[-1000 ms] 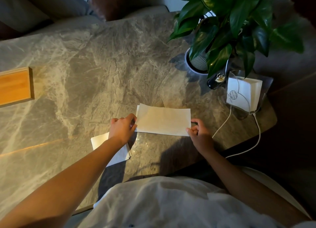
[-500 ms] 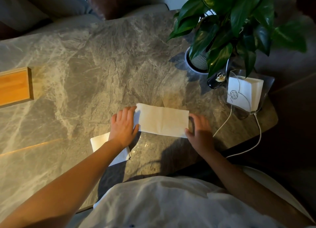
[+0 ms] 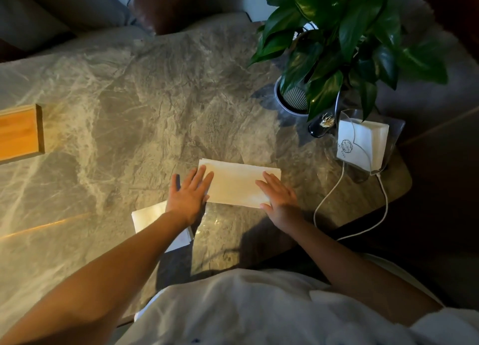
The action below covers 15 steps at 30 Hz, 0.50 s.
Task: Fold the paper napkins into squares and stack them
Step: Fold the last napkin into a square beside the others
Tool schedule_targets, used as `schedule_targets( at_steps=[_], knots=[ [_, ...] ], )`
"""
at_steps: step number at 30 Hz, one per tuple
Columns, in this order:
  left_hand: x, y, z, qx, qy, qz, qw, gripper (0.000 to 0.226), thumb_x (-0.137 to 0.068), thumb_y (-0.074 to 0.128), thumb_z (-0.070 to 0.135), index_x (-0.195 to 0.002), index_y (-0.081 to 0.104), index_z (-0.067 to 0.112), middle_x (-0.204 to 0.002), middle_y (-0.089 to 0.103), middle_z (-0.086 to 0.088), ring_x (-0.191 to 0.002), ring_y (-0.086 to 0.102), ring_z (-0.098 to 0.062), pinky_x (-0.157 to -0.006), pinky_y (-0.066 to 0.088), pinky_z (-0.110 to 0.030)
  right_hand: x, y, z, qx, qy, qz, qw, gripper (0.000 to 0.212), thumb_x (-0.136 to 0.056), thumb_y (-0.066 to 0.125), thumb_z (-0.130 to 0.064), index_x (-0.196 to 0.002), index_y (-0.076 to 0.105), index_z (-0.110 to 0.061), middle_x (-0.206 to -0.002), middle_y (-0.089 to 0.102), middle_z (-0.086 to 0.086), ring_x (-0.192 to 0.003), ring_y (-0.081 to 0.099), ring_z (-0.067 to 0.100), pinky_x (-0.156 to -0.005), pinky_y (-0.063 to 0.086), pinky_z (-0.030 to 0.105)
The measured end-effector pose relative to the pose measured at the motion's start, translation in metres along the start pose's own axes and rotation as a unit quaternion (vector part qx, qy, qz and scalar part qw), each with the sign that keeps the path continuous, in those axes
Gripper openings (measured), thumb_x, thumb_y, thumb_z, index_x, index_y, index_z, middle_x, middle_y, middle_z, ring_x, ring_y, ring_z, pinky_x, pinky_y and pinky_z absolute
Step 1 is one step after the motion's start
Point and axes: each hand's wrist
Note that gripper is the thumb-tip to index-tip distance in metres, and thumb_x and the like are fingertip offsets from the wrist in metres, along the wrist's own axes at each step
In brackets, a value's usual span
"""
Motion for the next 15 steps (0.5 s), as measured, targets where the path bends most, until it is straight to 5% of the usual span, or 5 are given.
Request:
schedule_targets(
  at_steps=[4, 9, 15],
  knots=[
    [-0.001, -0.008, 0.003, -0.016, -0.033, 0.006, 0.999, 0.066, -0.097, 0.03, 0.047, -0.147, -0.009, 0.031, -0.159, -0.017, -0.006, -0.147, -0.01, -0.029, -0.115, -0.001, -0.057, 0.001, -0.007, 0.004, 0.037, 0.017, -0.018, 0.999, 0.062, -0.089, 0.062, -0.026, -0.145, 0.034, -0.029, -0.16, 0.016, -0.006, -0.147, 0.012, 0.011, -0.117, 0.014, 0.039],
    [0.001, -0.014, 0.022, 0.074, 0.022, 0.115, 0.99, 0.06, -0.091, 0.051, 0.036, -0.143, 0.024, 0.027, -0.146, 0.033, -0.006, -0.125, 0.041, -0.031, -0.103, 0.033, -0.046, 0.006, -0.008, -0.015, 0.04, 0.08, -0.025, 0.996, 0.066, -0.083, 0.065, -0.043, -0.142, 0.038, -0.031, -0.153, 0.027, -0.002, -0.137, 0.028, 0.023, -0.107, 0.032, 0.041],
    [0.005, 0.0, 0.035, 0.07, 0.075, 0.054, 0.993, 0.057, -0.093, 0.045, 0.035, -0.145, 0.024, 0.025, -0.154, 0.026, -0.002, -0.136, 0.029, -0.027, -0.11, 0.025, -0.045, 0.034, 0.004, -0.03, -0.045, 0.031, -0.02, 0.998, 0.042, -0.082, 0.063, -0.043, -0.122, 0.06, -0.031, -0.12, 0.054, -0.001, -0.114, 0.048, 0.02, -0.094, 0.045, 0.038]
  ],
)
Point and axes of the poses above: each hand's wrist, its own x-axis away from the middle knuckle, its own y-axis out of the palm, z = x × y
